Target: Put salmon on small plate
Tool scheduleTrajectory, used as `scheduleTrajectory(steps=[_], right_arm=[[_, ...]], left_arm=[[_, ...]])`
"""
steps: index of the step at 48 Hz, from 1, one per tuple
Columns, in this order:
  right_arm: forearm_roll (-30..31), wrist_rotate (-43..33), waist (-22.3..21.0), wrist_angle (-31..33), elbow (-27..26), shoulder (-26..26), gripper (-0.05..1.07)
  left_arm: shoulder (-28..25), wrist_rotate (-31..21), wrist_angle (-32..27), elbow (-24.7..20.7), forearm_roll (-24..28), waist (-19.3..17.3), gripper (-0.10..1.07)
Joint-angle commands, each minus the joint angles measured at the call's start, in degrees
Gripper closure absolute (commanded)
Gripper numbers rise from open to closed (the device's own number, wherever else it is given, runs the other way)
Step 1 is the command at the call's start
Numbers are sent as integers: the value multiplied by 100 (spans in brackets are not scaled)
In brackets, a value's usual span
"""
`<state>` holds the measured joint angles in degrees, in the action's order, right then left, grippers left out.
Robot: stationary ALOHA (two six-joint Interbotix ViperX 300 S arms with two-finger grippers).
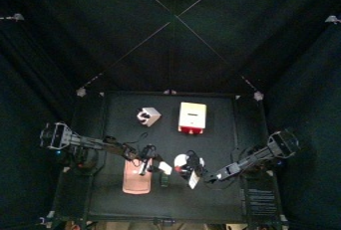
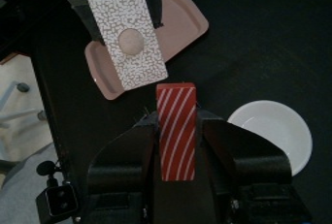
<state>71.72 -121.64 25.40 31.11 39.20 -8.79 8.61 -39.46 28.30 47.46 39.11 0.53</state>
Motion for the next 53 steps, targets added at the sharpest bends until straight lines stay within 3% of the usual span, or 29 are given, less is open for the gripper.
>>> scheduleTrajectory(steps=[1, 24, 46, 53], right_arm=[[-193, 0, 9, 9, -53, -123, 46], [-1116, 26, -123, 18, 18, 149, 46], [-1898, 44, -844, 114, -79, 993, 46], [-1969, 35, -967, 413, -123, 1099, 45]], left_arm=[[79, 9, 26, -88, 9, -44, 43], [132, 0, 26, 18, 44, -264, 43], [387, 0, 26, 255, 26, -237, 43], [396, 0, 26, 272, 26, -237, 43]])
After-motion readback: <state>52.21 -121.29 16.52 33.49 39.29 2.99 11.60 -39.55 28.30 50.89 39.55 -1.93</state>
